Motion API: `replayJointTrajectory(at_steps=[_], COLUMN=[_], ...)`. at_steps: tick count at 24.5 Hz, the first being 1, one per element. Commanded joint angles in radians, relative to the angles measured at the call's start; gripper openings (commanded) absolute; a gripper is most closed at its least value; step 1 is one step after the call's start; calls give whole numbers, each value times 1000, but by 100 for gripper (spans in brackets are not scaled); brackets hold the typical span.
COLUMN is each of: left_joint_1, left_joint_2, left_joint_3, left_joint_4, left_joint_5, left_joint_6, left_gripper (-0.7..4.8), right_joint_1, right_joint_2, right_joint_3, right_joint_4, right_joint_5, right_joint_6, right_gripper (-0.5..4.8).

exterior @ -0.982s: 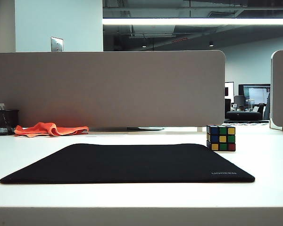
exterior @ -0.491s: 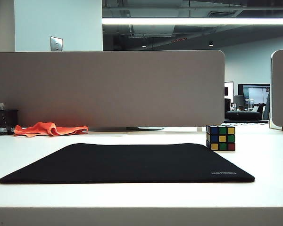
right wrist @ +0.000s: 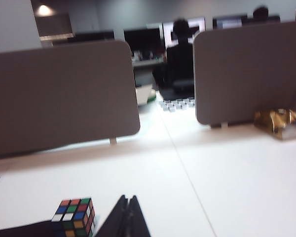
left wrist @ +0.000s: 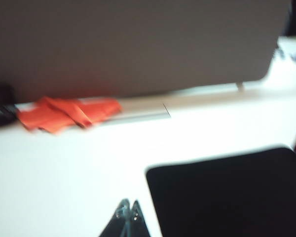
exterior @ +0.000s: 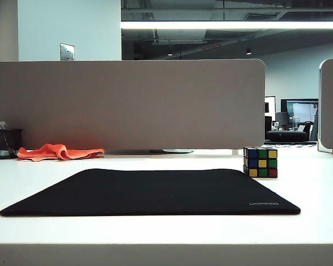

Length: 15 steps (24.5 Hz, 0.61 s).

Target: Pick up the cube on the right side of the mouse pad, then place it in the center of the mouse pad.

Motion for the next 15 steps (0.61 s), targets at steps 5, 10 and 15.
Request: replayJointTrajectory(at_steps=[5,10,15], left_joint_1=[-16,-69,-101], left_joint_2=[252,277,294], left_joint_3=[142,143,145], left_joint_4=[23,53,53], left_joint_5=[187,185,152], left_joint_6=[-30,8,-5], left_gripper=[-6,-6,-6], right_joint_1=[1,1,55], right_joint_2=[181,357,553], right_joint_3=[168,325,514], right_joint_4=[-61,-179,-256], right_joint_5=[-185,-213,-260], right_joint_6=[26,17,14], right_gripper=[-9,-9,-9])
